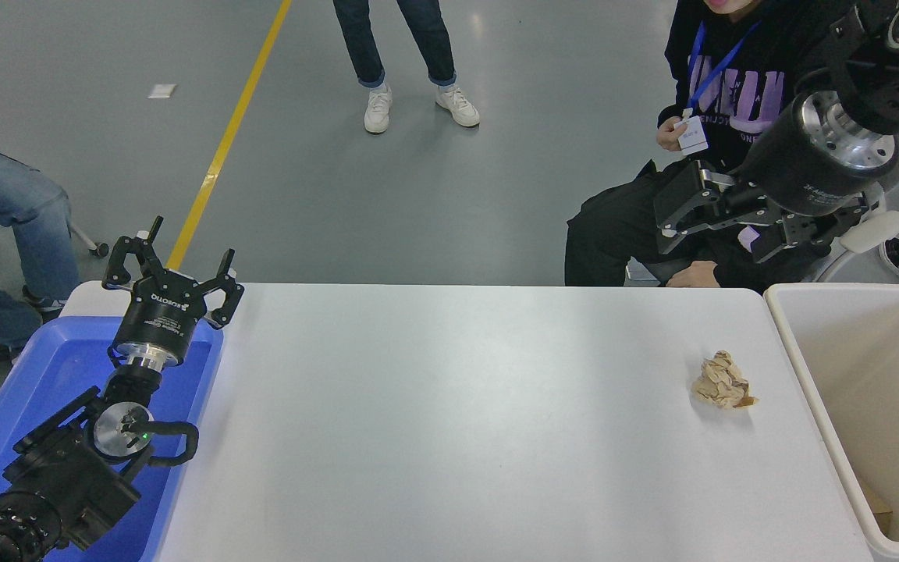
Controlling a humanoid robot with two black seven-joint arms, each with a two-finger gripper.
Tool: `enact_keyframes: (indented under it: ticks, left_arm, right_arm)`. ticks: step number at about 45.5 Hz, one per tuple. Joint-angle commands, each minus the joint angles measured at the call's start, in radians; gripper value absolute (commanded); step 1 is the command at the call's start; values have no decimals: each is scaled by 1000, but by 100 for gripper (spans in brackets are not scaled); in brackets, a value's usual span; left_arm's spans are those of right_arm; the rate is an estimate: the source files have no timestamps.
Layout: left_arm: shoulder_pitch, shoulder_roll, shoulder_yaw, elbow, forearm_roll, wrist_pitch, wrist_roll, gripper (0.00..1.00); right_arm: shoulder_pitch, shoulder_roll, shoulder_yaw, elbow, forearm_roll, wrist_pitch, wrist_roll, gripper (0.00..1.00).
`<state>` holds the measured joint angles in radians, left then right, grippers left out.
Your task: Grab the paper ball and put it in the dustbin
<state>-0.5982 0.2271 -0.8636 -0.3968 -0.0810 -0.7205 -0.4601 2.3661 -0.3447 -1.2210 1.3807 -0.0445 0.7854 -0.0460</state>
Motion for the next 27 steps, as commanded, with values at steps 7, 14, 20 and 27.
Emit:
enact_keyframes:
  ticks: [7, 14, 20, 27]
  left_arm:
    - [0, 1, 0, 1, 3, 1, 0, 98]
    - [0, 1, 0, 1, 1, 1, 0, 98]
    - [2, 1, 0, 1, 1, 1, 0, 98]
    - [0, 1, 0, 1, 1, 1, 0, 98]
  right_arm:
    - [5, 0, 0, 0, 0, 0, 0, 100]
    - [8, -2, 1, 0, 0, 0, 0, 100]
    - [5, -5, 1, 0, 0, 0, 0, 100]
    - [7, -7, 1, 0, 0, 0, 0, 100]
